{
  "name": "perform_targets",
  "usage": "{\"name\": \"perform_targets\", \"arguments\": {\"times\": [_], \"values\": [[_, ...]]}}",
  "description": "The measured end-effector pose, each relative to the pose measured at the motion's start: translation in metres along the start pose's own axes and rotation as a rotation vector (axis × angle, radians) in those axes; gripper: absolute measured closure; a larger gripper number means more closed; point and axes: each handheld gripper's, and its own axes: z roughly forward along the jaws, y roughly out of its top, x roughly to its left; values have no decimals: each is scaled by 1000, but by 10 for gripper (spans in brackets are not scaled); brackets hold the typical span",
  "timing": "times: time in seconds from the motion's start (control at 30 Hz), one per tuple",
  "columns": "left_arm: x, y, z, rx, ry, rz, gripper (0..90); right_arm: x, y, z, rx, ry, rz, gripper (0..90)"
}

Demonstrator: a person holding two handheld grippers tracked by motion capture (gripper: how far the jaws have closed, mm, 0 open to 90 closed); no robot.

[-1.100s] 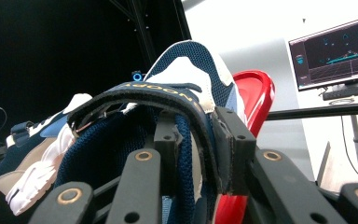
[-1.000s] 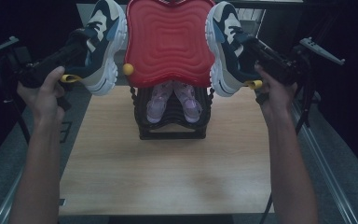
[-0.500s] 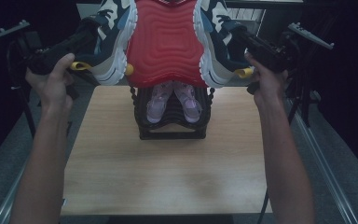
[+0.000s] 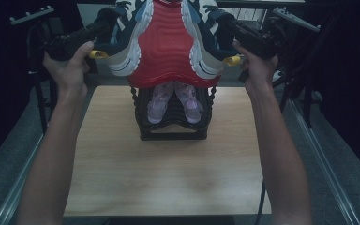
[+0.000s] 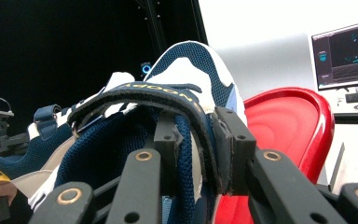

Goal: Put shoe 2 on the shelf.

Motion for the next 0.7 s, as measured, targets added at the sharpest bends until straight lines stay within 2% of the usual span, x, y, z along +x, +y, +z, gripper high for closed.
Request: {"name": "perform_targets", "arguments": {"times": [0.13, 0.4, 0.53, 0.7], "values": [[0, 1, 12, 6, -9, -13, 722, -3, 0, 10, 4, -1, 6, 718], [0, 1, 28, 1, 3, -22, 722, -3, -1, 24, 8, -14, -7, 718], [-3, 0, 36, 7, 18, 0, 722, -4, -1, 31, 14, -29, -19, 718], [-4, -3, 47, 10, 30, 7, 723, -6, -2, 39, 26, -50, -35, 718]]}}
